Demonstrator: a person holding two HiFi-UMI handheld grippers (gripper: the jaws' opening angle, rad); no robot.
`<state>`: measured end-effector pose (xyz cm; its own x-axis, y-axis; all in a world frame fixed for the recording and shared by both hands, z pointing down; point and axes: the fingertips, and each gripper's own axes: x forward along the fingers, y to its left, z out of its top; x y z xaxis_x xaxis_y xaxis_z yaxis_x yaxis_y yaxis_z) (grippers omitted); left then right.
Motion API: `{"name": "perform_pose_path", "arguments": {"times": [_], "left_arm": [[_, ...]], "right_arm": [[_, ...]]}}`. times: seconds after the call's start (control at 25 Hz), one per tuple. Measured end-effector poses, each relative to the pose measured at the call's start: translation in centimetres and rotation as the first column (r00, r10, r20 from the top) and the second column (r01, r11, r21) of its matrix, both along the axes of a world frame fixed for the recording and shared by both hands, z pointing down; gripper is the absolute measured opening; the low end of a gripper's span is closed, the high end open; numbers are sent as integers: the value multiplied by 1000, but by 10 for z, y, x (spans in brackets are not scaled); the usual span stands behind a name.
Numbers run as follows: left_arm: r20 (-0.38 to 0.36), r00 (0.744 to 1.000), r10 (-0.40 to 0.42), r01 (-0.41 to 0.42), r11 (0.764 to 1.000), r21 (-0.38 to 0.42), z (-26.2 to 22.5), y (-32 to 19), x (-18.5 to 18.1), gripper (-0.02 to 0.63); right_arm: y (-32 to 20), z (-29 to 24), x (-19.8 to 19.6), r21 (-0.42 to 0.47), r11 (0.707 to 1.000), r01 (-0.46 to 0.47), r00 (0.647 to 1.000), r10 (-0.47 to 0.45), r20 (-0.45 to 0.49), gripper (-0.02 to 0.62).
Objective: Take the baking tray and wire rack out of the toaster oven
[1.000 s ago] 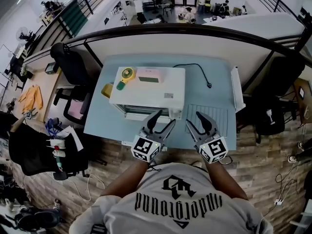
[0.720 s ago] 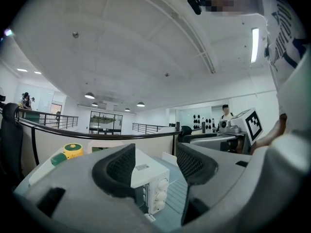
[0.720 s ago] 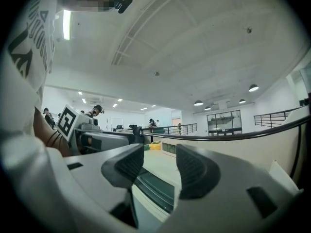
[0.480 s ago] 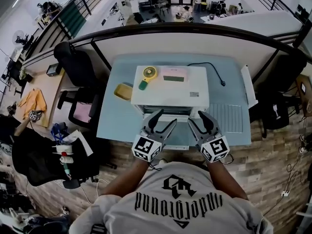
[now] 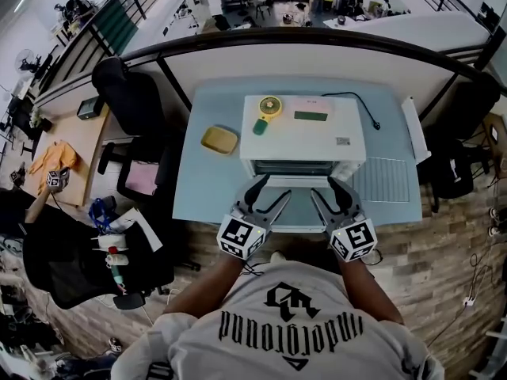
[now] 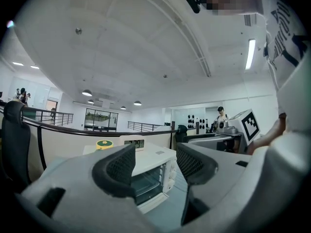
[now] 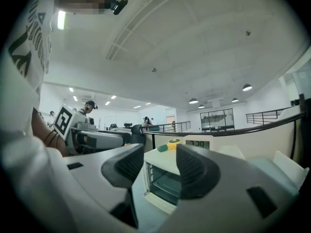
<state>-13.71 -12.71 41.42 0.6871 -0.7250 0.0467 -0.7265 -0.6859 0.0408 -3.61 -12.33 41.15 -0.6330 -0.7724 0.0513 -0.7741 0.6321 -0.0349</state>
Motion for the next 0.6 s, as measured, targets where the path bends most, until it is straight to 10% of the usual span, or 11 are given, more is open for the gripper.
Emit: {"name": "perform_pose_path", "arguments": {"times": [0.6], "left_arm": [[-28,1000,-8,5,996,-86,29,-1,-13,272]], "right_arm": [[-2,31,-19,-81,996,28,999,-26,35,190]]}}
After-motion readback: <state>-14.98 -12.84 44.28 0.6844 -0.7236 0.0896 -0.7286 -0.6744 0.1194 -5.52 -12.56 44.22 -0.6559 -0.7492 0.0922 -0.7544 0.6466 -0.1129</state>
